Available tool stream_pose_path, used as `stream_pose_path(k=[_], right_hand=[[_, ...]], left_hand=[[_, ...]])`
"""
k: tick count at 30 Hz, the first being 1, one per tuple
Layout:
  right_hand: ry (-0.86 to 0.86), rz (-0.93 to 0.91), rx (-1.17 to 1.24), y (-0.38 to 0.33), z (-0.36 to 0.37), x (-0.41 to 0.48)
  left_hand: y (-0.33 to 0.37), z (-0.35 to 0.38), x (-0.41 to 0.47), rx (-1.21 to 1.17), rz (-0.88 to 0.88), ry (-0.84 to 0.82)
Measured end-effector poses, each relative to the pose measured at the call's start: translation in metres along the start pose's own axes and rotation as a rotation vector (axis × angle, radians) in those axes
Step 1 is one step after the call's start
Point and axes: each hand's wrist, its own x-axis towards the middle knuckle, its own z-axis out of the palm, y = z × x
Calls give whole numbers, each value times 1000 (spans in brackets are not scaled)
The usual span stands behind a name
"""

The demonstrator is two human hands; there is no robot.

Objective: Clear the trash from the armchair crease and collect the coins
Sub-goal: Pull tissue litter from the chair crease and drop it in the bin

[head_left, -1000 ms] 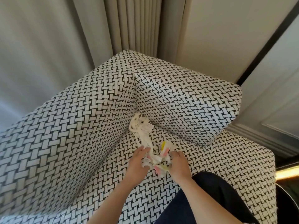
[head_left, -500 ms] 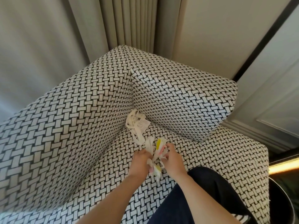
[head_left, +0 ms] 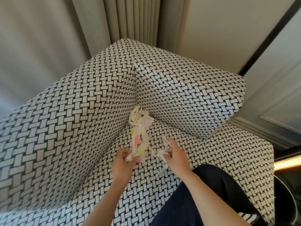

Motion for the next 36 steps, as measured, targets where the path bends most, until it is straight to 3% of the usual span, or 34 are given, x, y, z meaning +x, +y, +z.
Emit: stream_pose_path(k=[9, 15, 26, 32, 36], right_hand=[[-12, -100, -121, 4, 12, 9], [-196, -34, -121, 8, 17, 12], [87, -39, -131, 6, 11, 23], [-89, -31, -241, 10, 3, 32], [-23, -100, -269, 11, 5, 34]], left_hand=[[-11, -23, 7, 30, -35, -88], [-14, -23, 10, 92, -54, -137], [-14, -26, 18, 68, -95, -204], [-13, -27, 25, 110, -119, -265], [-13, -30, 26, 88, -137, -292]])
